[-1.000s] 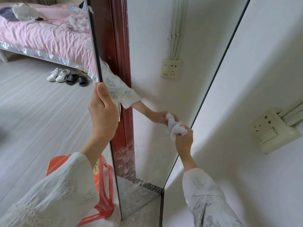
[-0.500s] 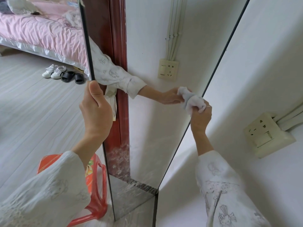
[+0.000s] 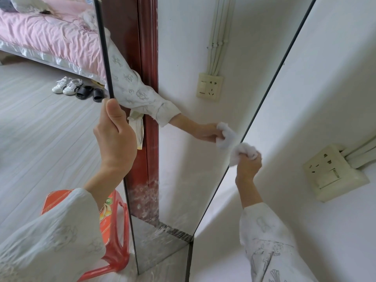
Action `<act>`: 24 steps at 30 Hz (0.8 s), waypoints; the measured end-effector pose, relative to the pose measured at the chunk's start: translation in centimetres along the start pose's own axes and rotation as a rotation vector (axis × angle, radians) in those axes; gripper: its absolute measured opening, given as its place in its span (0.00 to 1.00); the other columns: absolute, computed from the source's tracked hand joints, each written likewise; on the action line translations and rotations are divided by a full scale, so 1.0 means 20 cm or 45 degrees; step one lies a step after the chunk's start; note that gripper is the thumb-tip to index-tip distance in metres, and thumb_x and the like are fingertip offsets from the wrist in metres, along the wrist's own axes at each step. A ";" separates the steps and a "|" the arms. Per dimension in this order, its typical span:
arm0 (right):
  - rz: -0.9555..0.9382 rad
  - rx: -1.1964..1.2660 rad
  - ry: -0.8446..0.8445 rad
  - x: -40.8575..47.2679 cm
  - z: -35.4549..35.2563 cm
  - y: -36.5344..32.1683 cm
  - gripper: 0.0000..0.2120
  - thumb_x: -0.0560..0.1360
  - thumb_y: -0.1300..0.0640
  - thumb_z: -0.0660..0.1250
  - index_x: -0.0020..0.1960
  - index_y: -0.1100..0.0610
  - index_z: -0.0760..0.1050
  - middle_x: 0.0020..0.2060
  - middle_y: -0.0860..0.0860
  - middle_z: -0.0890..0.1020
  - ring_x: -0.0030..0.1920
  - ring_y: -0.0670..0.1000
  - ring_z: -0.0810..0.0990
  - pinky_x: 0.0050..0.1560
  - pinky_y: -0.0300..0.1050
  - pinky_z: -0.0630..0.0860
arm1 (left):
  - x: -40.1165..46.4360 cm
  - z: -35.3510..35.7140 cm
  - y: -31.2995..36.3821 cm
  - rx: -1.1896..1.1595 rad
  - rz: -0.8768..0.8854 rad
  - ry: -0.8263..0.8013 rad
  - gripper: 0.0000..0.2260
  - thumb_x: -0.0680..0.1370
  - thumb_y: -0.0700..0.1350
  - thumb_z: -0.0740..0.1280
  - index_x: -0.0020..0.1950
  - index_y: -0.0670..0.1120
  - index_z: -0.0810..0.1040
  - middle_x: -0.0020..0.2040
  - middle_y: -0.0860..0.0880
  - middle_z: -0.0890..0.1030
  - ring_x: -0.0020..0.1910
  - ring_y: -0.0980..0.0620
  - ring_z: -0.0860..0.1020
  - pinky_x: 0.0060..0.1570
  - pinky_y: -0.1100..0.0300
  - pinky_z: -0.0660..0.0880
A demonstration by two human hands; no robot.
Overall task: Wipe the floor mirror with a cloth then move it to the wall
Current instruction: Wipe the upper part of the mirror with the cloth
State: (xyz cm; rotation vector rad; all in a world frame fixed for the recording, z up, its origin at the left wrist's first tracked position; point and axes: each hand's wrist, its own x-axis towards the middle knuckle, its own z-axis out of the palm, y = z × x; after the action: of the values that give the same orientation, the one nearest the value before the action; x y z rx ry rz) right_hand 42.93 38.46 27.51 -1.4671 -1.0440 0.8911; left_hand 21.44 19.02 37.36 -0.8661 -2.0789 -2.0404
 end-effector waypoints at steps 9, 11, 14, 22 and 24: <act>-0.504 0.011 -0.416 0.08 0.09 -0.03 0.06 0.60 0.73 0.55 0.24 0.70 0.62 0.24 0.66 0.68 0.28 0.61 0.65 0.30 0.40 0.62 | 0.00 0.01 0.00 -0.028 -0.042 0.017 0.18 0.79 0.53 0.42 0.33 0.49 0.58 0.28 0.52 0.64 0.26 0.59 0.62 0.29 0.69 0.62; -0.373 -0.040 -0.441 0.04 0.07 0.12 0.07 0.62 0.72 0.55 0.25 0.70 0.65 0.25 0.63 0.72 0.28 0.55 0.70 0.32 0.37 0.67 | 0.01 0.01 -0.01 -0.044 -0.042 0.007 0.21 0.77 0.57 0.41 0.33 0.46 0.60 0.28 0.51 0.63 0.26 0.58 0.62 0.29 0.69 0.61; -0.034 -0.284 -0.457 -0.03 0.06 0.31 0.07 0.65 0.66 0.55 0.31 0.61 0.70 0.34 0.53 0.72 0.38 0.50 0.73 0.38 0.37 0.69 | 0.00 0.01 -0.01 -0.057 -0.036 0.006 0.23 0.74 0.60 0.41 0.35 0.43 0.61 0.29 0.51 0.64 0.27 0.57 0.61 0.29 0.67 0.61; 0.023 -0.298 -0.373 -0.06 0.08 0.23 0.08 0.71 0.68 0.57 0.45 0.58 0.70 0.44 0.58 0.76 0.45 0.53 0.75 0.46 0.46 0.74 | 0.00 0.00 -0.01 -0.039 -0.053 -0.006 0.16 0.79 0.54 0.43 0.34 0.50 0.59 0.29 0.52 0.64 0.27 0.58 0.62 0.30 0.67 0.61; -0.116 -0.095 -0.358 -0.02 0.09 0.17 0.10 0.69 0.71 0.54 0.39 0.59 0.71 0.42 0.60 0.76 0.44 0.51 0.75 0.42 0.39 0.72 | 0.00 0.01 -0.01 -0.034 -0.045 0.000 0.16 0.79 0.53 0.43 0.33 0.51 0.59 0.29 0.53 0.64 0.27 0.59 0.63 0.30 0.68 0.61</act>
State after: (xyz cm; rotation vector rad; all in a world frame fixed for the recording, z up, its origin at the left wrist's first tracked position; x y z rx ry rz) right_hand 41.57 38.58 23.92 -1.3689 -1.3533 1.0221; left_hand 21.40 19.13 37.20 -0.8394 -2.0861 -2.0901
